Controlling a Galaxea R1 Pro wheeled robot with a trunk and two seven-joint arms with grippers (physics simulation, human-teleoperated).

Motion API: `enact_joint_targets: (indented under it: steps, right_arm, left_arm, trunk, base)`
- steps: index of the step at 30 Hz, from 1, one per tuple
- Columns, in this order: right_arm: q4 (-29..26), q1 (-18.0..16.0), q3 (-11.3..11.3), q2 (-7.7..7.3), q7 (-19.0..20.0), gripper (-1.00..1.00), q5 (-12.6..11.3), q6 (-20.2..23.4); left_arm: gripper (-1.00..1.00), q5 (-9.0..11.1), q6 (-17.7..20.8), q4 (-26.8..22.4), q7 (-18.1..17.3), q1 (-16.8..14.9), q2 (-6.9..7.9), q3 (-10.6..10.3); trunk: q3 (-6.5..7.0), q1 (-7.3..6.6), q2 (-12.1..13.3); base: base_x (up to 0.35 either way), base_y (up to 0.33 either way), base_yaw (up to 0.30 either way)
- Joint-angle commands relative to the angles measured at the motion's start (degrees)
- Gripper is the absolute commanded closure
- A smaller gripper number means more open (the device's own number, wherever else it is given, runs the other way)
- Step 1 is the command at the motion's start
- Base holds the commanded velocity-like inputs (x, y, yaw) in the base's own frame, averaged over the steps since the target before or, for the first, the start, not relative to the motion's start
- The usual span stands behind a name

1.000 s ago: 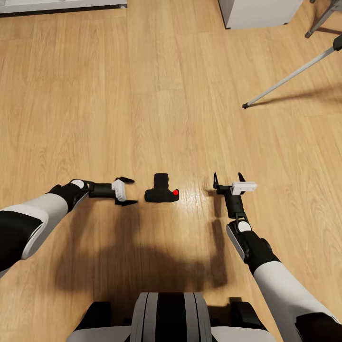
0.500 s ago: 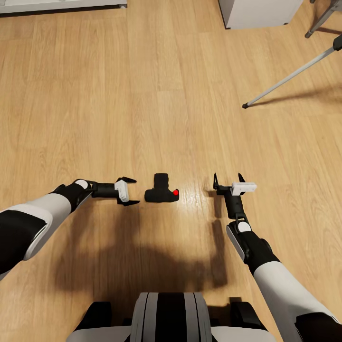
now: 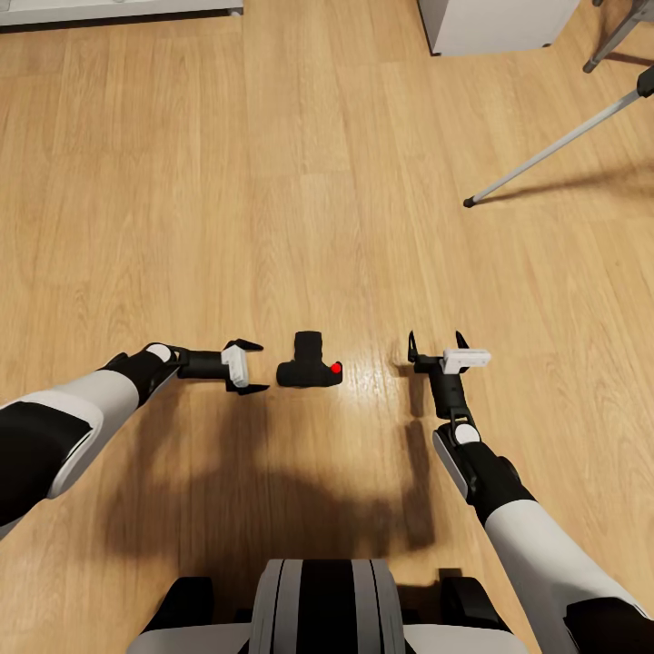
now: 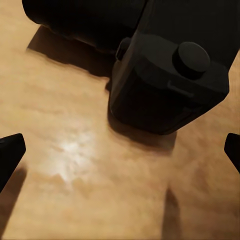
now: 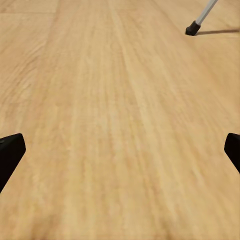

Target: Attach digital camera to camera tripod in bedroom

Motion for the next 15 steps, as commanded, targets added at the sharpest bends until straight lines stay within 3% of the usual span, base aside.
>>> enact_joint_targets:
  steps: [1,15]
  right_arm:
    - [0.0,0.0,0.4,-0.09,-0.4,-1.0,-0.3,-0.2]
    - [0.0,0.0,0.4,-0.09,-0.4,-1.0,-0.3,-0.2]
  left_arm:
    - [-1.0,-0.6,-0.1,-0.1,-0.1,0.0,0.0,0.5]
    - [-1.0,-0.6,0.0,0.0,-0.1,0.1,-0.04,0.5]
  trunk:
    - [-0.02,-0.01,0.0]
    - [-0.02,-0.01,0.0]
  base:
    - [0.0,0.0,0.0]
    - [0.0,0.0,0.0]
